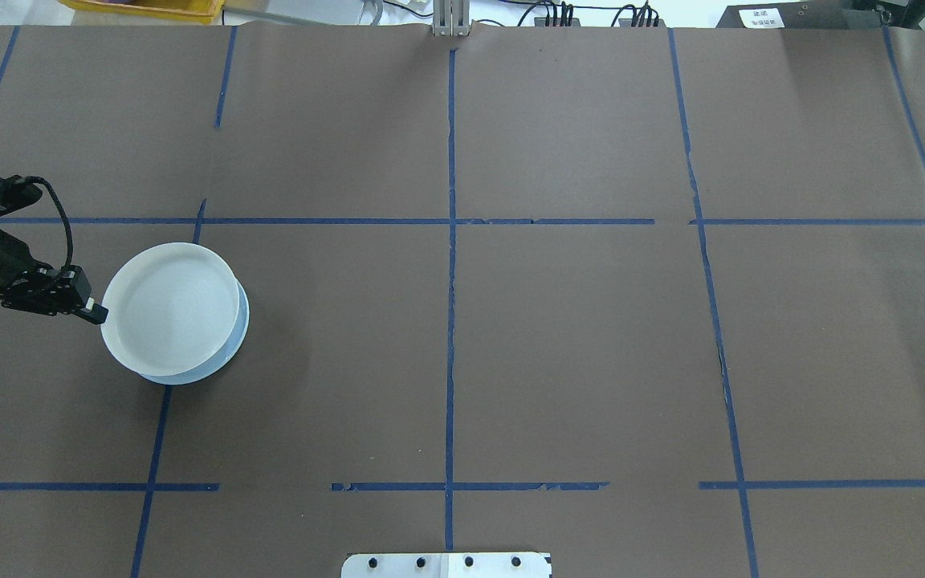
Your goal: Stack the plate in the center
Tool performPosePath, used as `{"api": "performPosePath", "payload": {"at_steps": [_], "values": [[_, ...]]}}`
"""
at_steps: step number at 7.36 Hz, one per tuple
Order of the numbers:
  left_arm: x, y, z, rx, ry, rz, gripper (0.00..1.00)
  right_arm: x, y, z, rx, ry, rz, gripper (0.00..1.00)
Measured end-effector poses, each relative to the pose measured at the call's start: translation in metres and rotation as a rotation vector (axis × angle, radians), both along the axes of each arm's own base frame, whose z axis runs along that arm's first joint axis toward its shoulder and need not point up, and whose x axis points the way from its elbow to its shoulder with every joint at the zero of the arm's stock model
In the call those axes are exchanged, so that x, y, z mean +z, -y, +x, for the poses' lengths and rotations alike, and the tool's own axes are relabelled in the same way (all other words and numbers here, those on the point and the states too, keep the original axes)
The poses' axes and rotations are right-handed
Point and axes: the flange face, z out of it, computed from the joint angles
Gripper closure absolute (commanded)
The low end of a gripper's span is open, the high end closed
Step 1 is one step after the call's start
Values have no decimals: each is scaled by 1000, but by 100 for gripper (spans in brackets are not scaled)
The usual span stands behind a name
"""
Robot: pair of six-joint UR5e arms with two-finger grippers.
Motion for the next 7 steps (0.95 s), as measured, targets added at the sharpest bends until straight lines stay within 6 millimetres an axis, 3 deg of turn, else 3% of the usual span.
{"api": "performPosePath", "payload": {"at_steps": [1, 5, 7], "values": [[7, 1, 0, 2, 7, -5, 1, 0, 0, 0, 0, 0, 0, 0], [12, 4, -5, -18, 17, -16, 0, 0, 0, 0, 1, 0, 0, 0], [17, 22, -52, -106, 23, -2, 0, 0, 0, 0, 0, 1, 0, 0]]}}
